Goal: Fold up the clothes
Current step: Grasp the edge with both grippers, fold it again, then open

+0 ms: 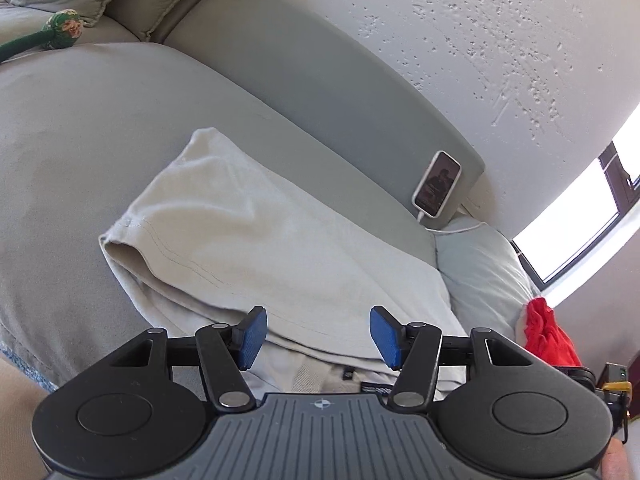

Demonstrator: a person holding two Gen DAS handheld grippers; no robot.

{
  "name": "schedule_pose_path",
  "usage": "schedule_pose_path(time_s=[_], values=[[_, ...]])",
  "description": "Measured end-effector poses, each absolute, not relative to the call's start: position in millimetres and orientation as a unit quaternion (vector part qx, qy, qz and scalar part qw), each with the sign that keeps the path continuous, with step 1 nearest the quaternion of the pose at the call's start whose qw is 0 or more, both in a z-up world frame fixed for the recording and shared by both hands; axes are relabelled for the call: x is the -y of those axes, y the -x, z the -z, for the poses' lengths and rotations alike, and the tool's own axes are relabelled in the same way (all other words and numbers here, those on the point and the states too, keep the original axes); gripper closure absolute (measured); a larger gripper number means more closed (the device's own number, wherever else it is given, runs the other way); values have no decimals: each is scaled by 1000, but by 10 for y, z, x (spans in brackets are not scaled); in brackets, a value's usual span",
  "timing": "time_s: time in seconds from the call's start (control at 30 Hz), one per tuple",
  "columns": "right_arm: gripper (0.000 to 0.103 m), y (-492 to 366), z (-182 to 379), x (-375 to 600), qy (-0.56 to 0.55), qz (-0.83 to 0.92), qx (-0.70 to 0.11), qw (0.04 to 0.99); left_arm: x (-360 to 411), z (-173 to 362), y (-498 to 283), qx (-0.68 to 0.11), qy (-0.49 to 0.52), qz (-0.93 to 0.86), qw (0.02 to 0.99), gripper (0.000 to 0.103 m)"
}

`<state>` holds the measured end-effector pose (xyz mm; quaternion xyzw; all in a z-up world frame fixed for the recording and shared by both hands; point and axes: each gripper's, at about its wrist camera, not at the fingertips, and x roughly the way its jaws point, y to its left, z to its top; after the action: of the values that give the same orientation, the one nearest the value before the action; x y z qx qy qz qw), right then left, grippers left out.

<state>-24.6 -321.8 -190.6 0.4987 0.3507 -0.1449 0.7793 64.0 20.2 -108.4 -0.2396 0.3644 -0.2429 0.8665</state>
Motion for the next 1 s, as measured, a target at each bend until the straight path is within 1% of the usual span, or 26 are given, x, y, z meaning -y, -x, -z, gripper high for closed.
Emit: schedule_pose_path(time_s=[0.03, 0.07, 0.13, 0.2, 0.27, 0.3, 0.33, 0.37, 0.4, 0.47, 0.57, 0.7, 0.73, 0.77, 0.8, 0.83, 0.87, 0.93, 1.0], values=[[64, 267, 1858, 3220, -497, 136, -360, 778, -172, 1017, -619, -360, 229, 255, 868, 49], [53, 301, 1794, 3217, -494, 125, -365, 779, -117, 946, -634, -349, 203, 249, 880, 49], [48, 358, 1631, 3174, -466, 128, -382, 787, -2, 802, -671, -325, 145, 232, 905, 49], [49, 397, 1450, 3098, -425, 105, -375, 817, 96, 789, -862, -323, 89, 174, 926, 49], [49, 396, 1315, 3047, -399, 96, -359, 838, 124, 969, -1164, -354, 63, 166, 918, 49], [49, 378, 1274, 3033, -395, 91, -349, 845, 103, 1102, -1291, -393, 41, 134, 909, 56], [49, 358, 1255, 3031, -394, 88, -342, 849, 79, 1237, -1413, -432, 18, 98, 896, 77], [49, 345, 1251, 3026, -393, 87, -340, 850, -8, 1246, -1412, -430, 25, 80, 899, 78], [49, 334, 1248, 3021, -392, 87, -338, 851, -49, 1215, -1381, -431, 11, 57, 900, 90], [49, 316, 1228, 3008, -379, 94, -333, 858, -119, 1148, -1314, -434, -22, 11, 900, 91], [49, 300, 1175, 2993, -343, 120, -321, 875, -195, 1129, -1307, -441, -25, -4, 897, 91], [50, 88, 1279, 3064, -297, 149, -314, 889, -22, 1117, -1277, -435, -88, -12, 896, 91], [58, 19, 1338, 3057, -278, 153, -317, 894, -12, 1117, -1266, -433, -94, -14, 896, 91], [77, -51, 1396, 3050, -258, 157, -320, 898, -5, 1117, -1257, -432, -100, -15, 896, 91], [84, -120, 1455, 3043, -239, 161, -323, 902, -11, 1118, -1257, -433, -99, -17, 896, 91], [85, -170, 1539, 3035, -224, 165, -339, 898, -23, 1118, -1264, -434, -95, -17, 896, 92], [86, -213, 1649, 3030, -214, 168, -372, 887, -32, 1114, -1267, -436, -93, -16, 895, 92], [88, -151, 1720, 2984, -181, 163, -394, 886, -36, 1112, -1262, -436, -95, -14, 895, 92], [88, -57, 1627, 2973, -162, 171, -422, 875, -34, 1110, -1252, -435, -96, -11, 895, 92]])
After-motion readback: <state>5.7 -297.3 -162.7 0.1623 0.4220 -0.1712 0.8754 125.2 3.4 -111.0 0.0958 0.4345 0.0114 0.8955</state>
